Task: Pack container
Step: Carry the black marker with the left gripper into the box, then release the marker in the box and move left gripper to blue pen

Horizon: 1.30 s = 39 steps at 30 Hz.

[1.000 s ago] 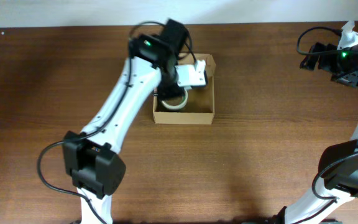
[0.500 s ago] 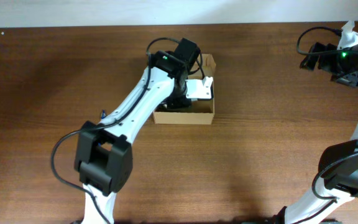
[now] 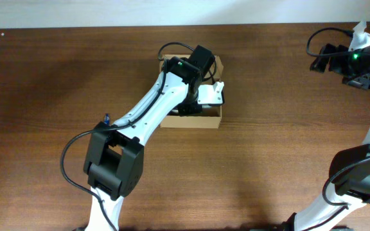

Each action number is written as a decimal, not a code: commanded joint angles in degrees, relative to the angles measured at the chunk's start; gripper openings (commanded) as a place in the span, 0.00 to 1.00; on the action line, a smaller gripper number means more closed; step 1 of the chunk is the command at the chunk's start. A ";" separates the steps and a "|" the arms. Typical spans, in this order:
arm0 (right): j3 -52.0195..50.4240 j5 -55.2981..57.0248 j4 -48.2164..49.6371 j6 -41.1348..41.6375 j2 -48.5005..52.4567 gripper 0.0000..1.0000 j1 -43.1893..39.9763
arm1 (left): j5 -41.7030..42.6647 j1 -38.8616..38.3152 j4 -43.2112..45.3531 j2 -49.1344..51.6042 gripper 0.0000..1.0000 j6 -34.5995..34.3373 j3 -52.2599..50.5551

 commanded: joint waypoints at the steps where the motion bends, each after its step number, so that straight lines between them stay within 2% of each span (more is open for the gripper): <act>1: -0.09 -0.74 0.00 -0.15 0.52 0.99 -0.15 | -2.14 -0.55 -1.07 0.11 0.27 -2.34 0.24; 10: -0.09 -0.76 0.00 -0.15 0.52 0.99 -0.15 | -4.44 -1.16 -8.07 -0.13 0.32 -2.64 6.67; 13: -0.09 -0.76 0.00 -0.15 0.52 0.99 -0.15 | -8.44 -0.81 -8.28 -2.23 0.32 -5.14 8.00; 17: -0.09 -0.76 0.00 -0.15 0.52 0.99 -0.15 | -8.57 1.73 -9.25 -8.50 0.33 -6.60 7.96; 21: -0.09 -0.76 0.00 -0.15 0.52 0.99 -0.15 | -7.26 7.50 -7.67 -15.41 0.44 -9.01 6.60; 26: -0.09 -0.74 0.00 -0.15 0.52 0.99 -0.15 | -5.66 18.47 -1.18 -24.50 0.48 -14.91 -3.15; 29: -0.09 -0.76 0.00 -0.15 0.52 0.99 -0.15 | -4.33 25.16 1.81 -28.04 0.50 -22.29 -11.72; 31: -0.09 -0.76 0.00 -0.15 0.52 0.99 -0.15 | 0.15 30.10 3.72 -29.20 0.51 -26.80 -19.19; 33: -0.09 -0.74 0.00 -0.15 0.52 0.99 -0.15 | 2.84 32.87 5.14 -29.20 0.52 -28.92 -24.02; 39: -0.09 -0.74 0.00 -0.15 0.52 0.99 -0.15 | 2.97 35.82 6.23 -27.78 0.52 -35.10 -33.33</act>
